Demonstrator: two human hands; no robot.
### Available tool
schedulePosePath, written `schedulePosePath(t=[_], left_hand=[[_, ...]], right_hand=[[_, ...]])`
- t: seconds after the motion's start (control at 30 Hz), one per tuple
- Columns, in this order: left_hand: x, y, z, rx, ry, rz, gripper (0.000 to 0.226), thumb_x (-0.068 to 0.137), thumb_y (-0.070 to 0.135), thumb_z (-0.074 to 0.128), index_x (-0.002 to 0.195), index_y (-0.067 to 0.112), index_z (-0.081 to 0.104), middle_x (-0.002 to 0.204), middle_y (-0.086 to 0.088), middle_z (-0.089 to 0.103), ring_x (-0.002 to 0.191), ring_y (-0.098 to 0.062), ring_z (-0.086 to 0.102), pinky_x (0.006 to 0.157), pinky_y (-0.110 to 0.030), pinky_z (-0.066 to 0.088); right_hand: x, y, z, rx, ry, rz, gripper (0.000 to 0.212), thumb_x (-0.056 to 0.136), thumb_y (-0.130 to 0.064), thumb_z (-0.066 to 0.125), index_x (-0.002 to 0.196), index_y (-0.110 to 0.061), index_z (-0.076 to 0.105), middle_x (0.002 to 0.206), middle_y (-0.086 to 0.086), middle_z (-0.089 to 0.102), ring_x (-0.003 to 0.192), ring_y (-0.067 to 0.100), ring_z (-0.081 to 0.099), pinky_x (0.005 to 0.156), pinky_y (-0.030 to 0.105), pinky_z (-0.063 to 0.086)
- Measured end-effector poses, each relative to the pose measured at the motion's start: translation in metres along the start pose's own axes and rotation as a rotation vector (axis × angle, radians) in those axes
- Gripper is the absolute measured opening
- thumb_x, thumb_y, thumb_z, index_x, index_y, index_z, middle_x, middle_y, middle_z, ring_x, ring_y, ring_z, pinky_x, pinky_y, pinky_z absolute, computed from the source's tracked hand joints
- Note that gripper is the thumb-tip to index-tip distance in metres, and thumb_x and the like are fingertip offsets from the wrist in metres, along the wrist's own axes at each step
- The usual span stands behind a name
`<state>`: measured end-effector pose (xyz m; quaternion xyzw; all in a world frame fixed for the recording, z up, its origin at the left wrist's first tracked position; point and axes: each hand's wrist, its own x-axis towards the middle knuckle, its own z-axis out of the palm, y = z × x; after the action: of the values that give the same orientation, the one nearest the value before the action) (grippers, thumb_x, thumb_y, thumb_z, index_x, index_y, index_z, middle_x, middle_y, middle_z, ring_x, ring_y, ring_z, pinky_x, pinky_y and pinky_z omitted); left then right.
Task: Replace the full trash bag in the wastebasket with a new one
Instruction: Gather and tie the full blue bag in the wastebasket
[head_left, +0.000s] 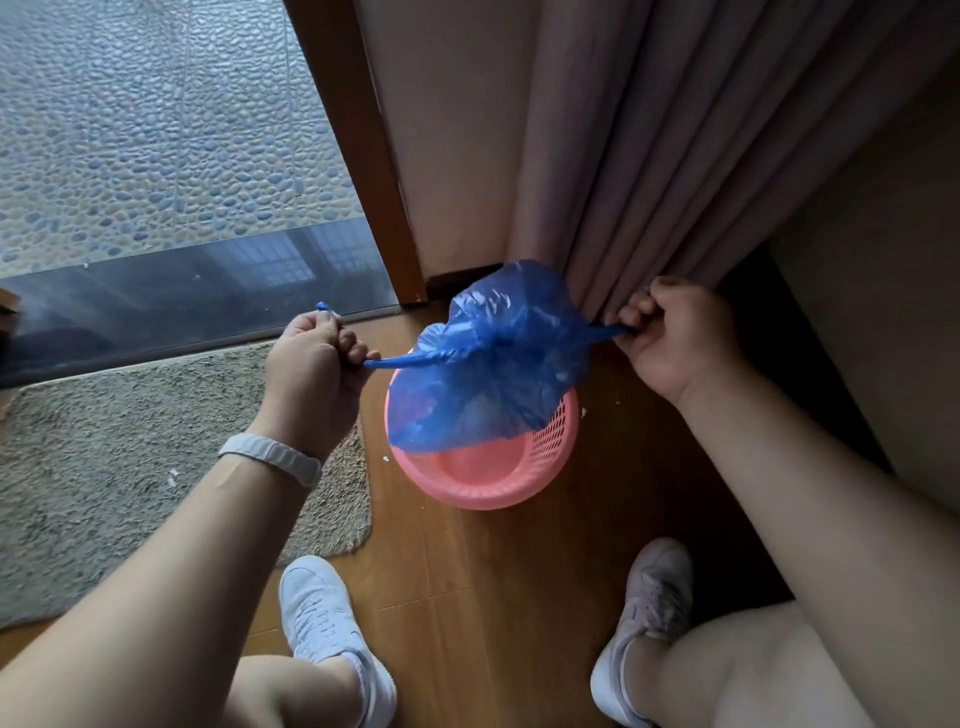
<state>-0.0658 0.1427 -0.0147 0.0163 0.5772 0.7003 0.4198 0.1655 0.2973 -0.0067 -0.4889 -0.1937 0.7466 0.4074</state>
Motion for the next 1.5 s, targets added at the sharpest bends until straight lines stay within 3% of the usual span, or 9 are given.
schedulePosePath(t=[0.17, 0.33, 0.53, 0.73, 0.9, 1.07, 1.13, 1.3, 1.5], left_hand=[[-0.001, -0.006, -0.01, 0.211, -0.027, 0.095, 0.027, 0.103, 0.012, 0.036, 0.077, 0.016, 0.042, 0.059, 0.001, 0.035, 0.05, -0.01, 0.036, 0.051, -0.023, 0.044], [-0.011, -0.004, -0.011, 0.333, -0.15, 0.08, 0.022, 0.102, 0.016, 0.04, 0.082, 0.016, 0.049, 0.064, 0.0, 0.053, 0.057, -0.013, 0.051, 0.058, -0.026, 0.049], [-0.03, -0.008, 0.01, 0.395, -0.381, 0.047, 0.011, 0.093, 0.013, 0.059, 0.085, 0.017, 0.064, 0.078, -0.002, 0.064, 0.07, -0.013, 0.061, 0.071, -0.032, 0.055], [-0.043, -0.016, 0.039, 0.449, -0.47, 0.144, 0.014, 0.081, 0.004, 0.065, 0.085, 0.018, 0.066, 0.076, -0.008, 0.061, 0.073, -0.018, 0.057, 0.07, -0.035, 0.051], [-0.041, -0.019, 0.042, 0.456, -0.494, 0.2, 0.027, 0.087, -0.001, 0.059, 0.11, 0.012, 0.064, 0.084, -0.013, 0.063, 0.073, -0.013, 0.06, 0.067, -0.026, 0.05], [-0.038, -0.024, 0.042, 0.649, -0.282, 0.362, 0.011, 0.088, 0.011, 0.062, 0.086, 0.016, 0.072, 0.07, 0.0, 0.064, 0.063, -0.008, 0.054, 0.061, -0.028, 0.045], [-0.036, -0.021, 0.041, 0.607, -0.228, 0.357, 0.01, 0.089, 0.012, 0.063, 0.082, 0.013, 0.07, 0.068, -0.002, 0.062, 0.062, -0.009, 0.051, 0.059, -0.027, 0.042], [-0.034, -0.014, 0.049, 0.463, -0.237, 0.308, 0.01, 0.088, 0.016, 0.065, 0.083, 0.009, 0.07, 0.075, -0.01, 0.066, 0.068, -0.016, 0.058, 0.065, -0.033, 0.047], [-0.034, -0.014, 0.06, 0.213, -0.332, 0.156, 0.011, 0.091, 0.009, 0.061, 0.08, 0.009, 0.062, 0.07, -0.004, 0.066, 0.066, -0.013, 0.063, 0.063, -0.023, 0.051]], right_hand=[[0.006, 0.003, -0.008, -0.195, 0.079, -0.099, 0.031, 0.098, -0.005, 0.032, 0.072, -0.019, 0.04, 0.051, -0.004, 0.037, 0.044, 0.011, 0.037, 0.06, 0.028, 0.045], [-0.006, 0.013, 0.003, -0.429, -0.179, -0.177, 0.027, 0.099, -0.007, 0.041, 0.076, -0.018, 0.049, 0.057, -0.004, 0.055, 0.056, 0.012, 0.053, 0.065, 0.028, 0.048], [-0.024, 0.036, 0.021, -0.889, -0.423, -0.467, 0.017, 0.088, -0.012, 0.061, 0.077, -0.024, 0.064, 0.075, -0.002, 0.061, 0.071, 0.005, 0.055, 0.07, 0.021, 0.046], [-0.048, 0.046, 0.046, -0.827, -0.632, -0.537, 0.01, 0.092, 0.001, 0.058, 0.087, -0.005, 0.065, 0.074, 0.001, 0.06, 0.072, 0.005, 0.056, 0.068, 0.018, 0.047], [-0.05, 0.048, 0.051, -0.75, -0.62, -0.503, 0.008, 0.091, 0.003, 0.057, 0.092, 0.003, 0.065, 0.08, 0.011, 0.064, 0.076, 0.013, 0.061, 0.071, 0.022, 0.052], [-0.046, 0.049, 0.046, -0.79, -0.6, -0.436, 0.01, 0.091, -0.004, 0.06, 0.098, -0.01, 0.064, 0.083, 0.007, 0.064, 0.08, 0.014, 0.063, 0.077, 0.026, 0.053], [-0.041, 0.055, 0.043, -0.84, -0.536, -0.45, 0.019, 0.087, -0.012, 0.067, 0.104, -0.015, 0.06, 0.091, 0.002, 0.062, 0.087, 0.011, 0.061, 0.082, 0.024, 0.05], [-0.025, 0.069, 0.026, -1.202, -0.484, -0.534, 0.073, 0.07, -0.038, 0.081, 0.132, -0.021, 0.048, 0.128, -0.002, 0.048, 0.119, 0.01, 0.048, 0.103, 0.03, 0.042], [-0.01, 0.099, 0.024, -1.285, -0.506, -0.647, 0.086, 0.062, -0.058, 0.07, 0.136, -0.023, 0.041, 0.136, 0.003, 0.044, 0.13, 0.016, 0.039, 0.105, 0.042, 0.039]])
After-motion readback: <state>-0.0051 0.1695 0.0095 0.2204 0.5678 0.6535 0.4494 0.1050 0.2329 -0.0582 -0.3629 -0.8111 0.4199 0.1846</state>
